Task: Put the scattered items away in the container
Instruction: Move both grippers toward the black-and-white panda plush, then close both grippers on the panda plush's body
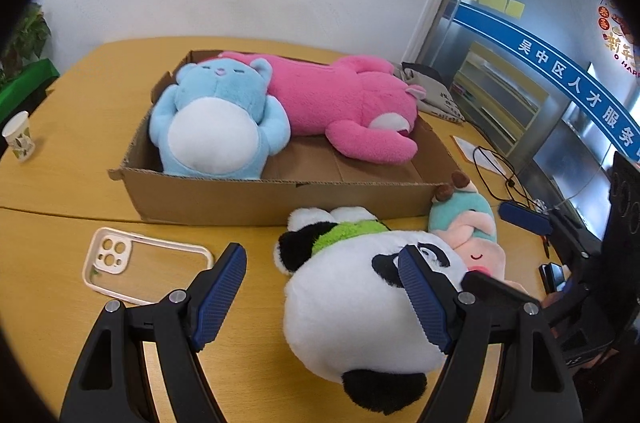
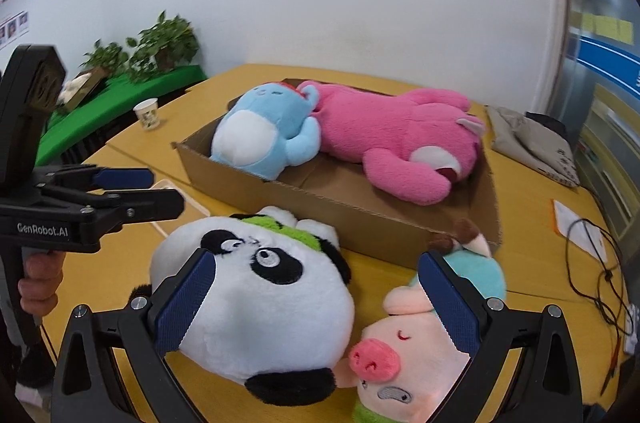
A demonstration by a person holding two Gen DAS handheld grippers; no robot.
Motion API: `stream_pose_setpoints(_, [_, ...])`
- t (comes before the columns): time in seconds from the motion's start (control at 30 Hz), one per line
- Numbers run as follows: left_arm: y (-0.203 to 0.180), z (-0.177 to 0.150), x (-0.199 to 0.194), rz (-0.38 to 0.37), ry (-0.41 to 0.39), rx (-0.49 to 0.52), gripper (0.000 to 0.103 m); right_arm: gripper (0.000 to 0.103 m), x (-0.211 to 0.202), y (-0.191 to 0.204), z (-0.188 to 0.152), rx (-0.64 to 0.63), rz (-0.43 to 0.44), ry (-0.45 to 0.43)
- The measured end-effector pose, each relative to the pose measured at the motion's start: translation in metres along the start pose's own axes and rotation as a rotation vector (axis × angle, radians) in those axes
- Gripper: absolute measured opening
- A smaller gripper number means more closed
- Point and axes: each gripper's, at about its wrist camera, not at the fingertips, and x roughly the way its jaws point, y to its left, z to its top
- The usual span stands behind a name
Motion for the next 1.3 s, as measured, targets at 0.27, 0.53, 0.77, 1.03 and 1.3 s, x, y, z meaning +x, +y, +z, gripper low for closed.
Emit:
stream_pose_setpoints(0.27, [0.015, -0.01, 0.028, -0.061, 0.097, -0.068, 0.078, 0.103, 0.035, -0.001, -0.001, -0.011, 0.104, 0.053])
stream_pose_setpoints(0.53, [0.03, -0.017, 0.036, -0.112, 0.122, -0.091, 0.085, 0.103, 0.046, 0.003, -0.013, 0.029, 0.233, 0.122])
stream_pose_setpoints(0.77, [0.041, -0.033, 0.033, -0.218, 0.149, -0.097, 0.086, 0.103, 0.037, 0.049, -0.037, -0.13, 0.308, 0.106])
stream_pose_setpoints(1.03, [0.049, -0.053, 0.041, -0.445, 0.206, -0.17, 0.088, 0.103, 0.028, 0.043, -0.053, -0.136, 0.335, 0.087])
stream_pose_setpoints(1.3, [0.041, -0.053, 0.046, -0.493, 0.206, -0.166, 0.073, 0.103, 0.024, 0.041, -0.063, -0.12, 0.331, 0.081])
